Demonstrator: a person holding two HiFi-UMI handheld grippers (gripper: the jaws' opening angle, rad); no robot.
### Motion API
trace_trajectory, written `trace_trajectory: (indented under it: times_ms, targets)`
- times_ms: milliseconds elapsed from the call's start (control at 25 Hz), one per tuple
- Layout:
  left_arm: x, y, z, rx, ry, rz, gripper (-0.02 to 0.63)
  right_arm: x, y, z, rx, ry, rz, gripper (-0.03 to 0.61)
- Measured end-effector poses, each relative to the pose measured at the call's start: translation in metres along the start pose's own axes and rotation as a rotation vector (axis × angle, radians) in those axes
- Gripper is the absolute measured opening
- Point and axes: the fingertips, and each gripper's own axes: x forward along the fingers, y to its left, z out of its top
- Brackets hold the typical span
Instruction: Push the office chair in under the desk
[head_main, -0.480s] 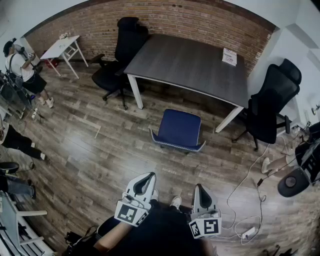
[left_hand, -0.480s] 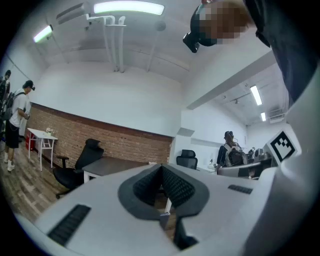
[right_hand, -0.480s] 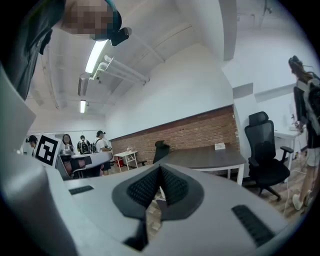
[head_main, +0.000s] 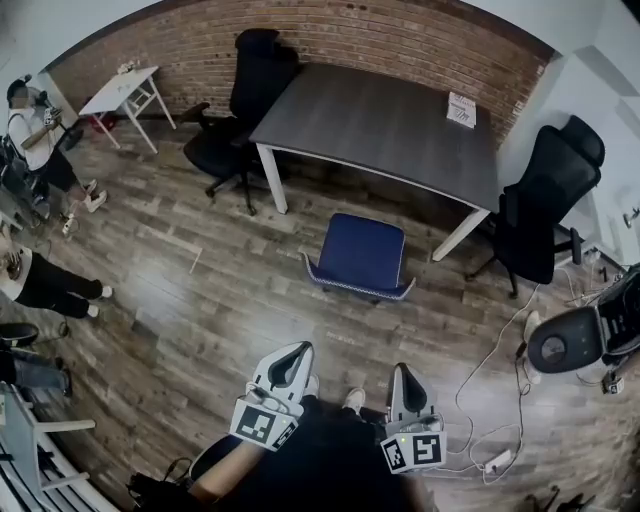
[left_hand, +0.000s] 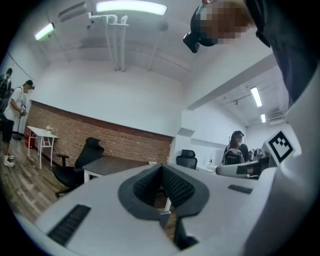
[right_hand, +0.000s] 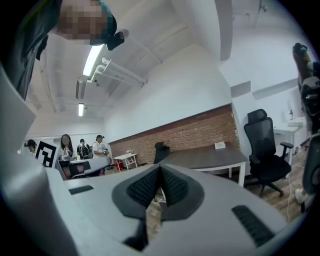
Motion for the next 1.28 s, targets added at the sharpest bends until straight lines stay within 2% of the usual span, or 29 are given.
trace_trajectory:
  times_ms: [600, 1000, 1280]
  targets:
    - [-0.015, 0.058, -0.003, -0.014, 0.015, -0.08, 0.007, 0.031, 0.041, -0.01, -0.014, -0.007, -0.094, 0.0]
    - [0.006, 0.081, -0.012, -0.03, 0.032, -0.088, 0.008, 0.06, 0.035, -0.014, -0.019, 0.004, -0.109, 0.0]
    - [0.046, 0.083, -0.019, -0.039, 0.032, -0.085, 0.008, 0.092, 0.006, -0.017, -0.027, 0.012, -0.085, 0.0]
